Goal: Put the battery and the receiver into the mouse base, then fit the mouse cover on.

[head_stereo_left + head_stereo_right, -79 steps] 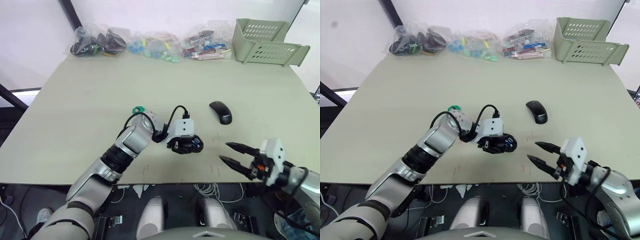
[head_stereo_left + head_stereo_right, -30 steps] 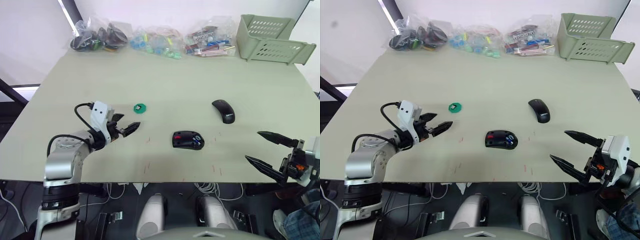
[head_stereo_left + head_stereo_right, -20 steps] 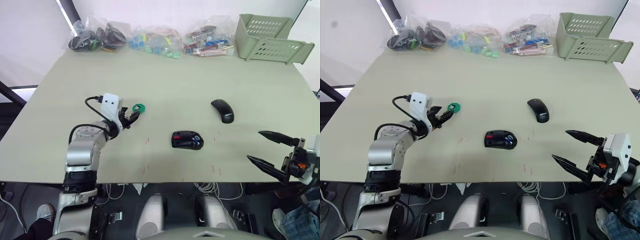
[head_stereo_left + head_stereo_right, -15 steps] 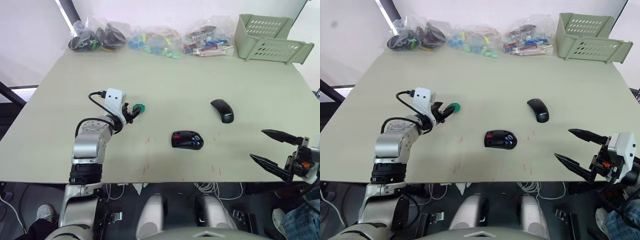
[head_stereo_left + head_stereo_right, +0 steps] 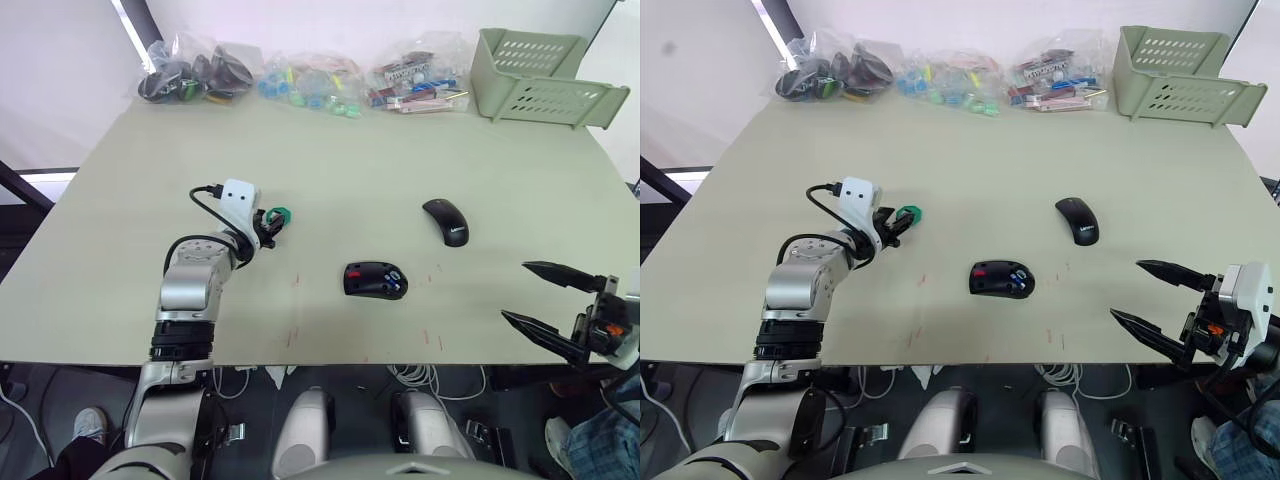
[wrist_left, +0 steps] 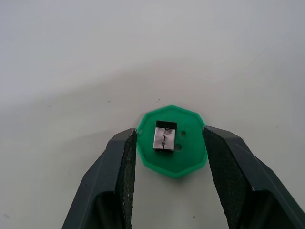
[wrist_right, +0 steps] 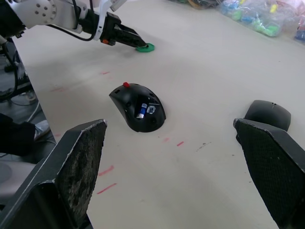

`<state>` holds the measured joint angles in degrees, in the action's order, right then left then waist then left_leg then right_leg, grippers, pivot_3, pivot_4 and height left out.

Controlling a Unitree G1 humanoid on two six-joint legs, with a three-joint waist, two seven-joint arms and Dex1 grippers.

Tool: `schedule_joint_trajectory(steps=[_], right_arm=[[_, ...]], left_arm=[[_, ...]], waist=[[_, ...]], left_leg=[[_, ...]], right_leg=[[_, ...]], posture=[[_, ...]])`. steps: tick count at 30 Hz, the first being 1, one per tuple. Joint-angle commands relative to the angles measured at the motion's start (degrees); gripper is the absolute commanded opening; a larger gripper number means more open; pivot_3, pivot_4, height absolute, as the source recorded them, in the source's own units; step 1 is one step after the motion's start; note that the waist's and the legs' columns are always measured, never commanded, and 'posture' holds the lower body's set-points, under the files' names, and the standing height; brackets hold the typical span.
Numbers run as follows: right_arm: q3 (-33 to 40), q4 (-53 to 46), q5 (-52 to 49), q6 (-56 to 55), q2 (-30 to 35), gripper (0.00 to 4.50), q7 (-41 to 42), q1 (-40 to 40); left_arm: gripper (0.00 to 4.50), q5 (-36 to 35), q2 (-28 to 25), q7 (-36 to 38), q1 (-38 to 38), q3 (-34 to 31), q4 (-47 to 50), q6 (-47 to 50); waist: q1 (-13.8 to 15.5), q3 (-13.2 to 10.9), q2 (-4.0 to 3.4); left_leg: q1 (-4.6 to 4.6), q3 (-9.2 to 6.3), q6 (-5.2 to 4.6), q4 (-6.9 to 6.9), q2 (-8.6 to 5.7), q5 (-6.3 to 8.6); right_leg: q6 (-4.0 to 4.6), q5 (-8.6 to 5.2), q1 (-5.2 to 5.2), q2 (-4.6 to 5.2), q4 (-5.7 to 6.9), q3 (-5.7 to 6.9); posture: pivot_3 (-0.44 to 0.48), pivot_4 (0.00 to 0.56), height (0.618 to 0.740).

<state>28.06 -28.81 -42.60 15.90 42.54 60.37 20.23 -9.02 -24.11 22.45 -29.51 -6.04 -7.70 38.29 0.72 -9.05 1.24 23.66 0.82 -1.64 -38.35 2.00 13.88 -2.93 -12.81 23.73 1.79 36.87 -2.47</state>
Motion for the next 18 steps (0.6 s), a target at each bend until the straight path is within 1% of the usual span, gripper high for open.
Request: schedule_joint_trajectory(steps=[1, 13, 16, 18], right_arm=[[1.90, -1.29, -0.44, -0.72, 0.28, 4.50, 0.40, 0.17], [2.10, -1.57, -0.06, -1.30, -0.26, 4.50, 0.51, 1.22], [2.33, -1.53, -0.10, -1.37, -0.19, 4.50, 0.61, 1.53], [2.33, -1.52, -0.13, -1.34, -0.05, 4.50, 0.76, 1.76]], left_arm=[[2.35, 0.61, -0.88, 0.61, -1.88, 0.64, -1.07, -1.95], [2.35, 1.33, -0.64, 1.59, -4.51, 2.15, -7.04, -5.00], [1.57, 1.31, -0.66, 1.63, -4.42, 2.21, -7.27, -5.27], [1.57, 1.41, -0.69, 1.64, -4.38, 2.31, -7.28, -5.47]], waist=[[-0.01, 0.00, 0.00], [0.02, 0.00, 0.00], [0.02, 0.00, 0.00], [0.02, 0.00, 0.00]], left_leg=[[0.00, 0.00, 0.00, 0.00, 0.00, 0.00], [0.00, -0.01, 0.00, -0.01, -0.02, 0.00], [0.00, -0.01, 0.00, -0.01, -0.02, 0.00], [0.00, 0.00, 0.00, -0.01, -0.02, 0.00]], right_leg=[[0.00, 0.00, 0.00, 0.00, 0.00, 0.00], [-0.04, 0.03, 0.00, 0.00, 0.01, 0.00], [-0.04, 0.03, 0.00, 0.00, 0.01, 0.00], [-0.04, 0.03, 0.00, 0.00, 0.01, 0.00]], posture=[[0.000, 0.150, 0.740], [0.000, 0.150, 0.740], [0.000, 0.150, 0.740], [0.000, 0.150, 0.740]])
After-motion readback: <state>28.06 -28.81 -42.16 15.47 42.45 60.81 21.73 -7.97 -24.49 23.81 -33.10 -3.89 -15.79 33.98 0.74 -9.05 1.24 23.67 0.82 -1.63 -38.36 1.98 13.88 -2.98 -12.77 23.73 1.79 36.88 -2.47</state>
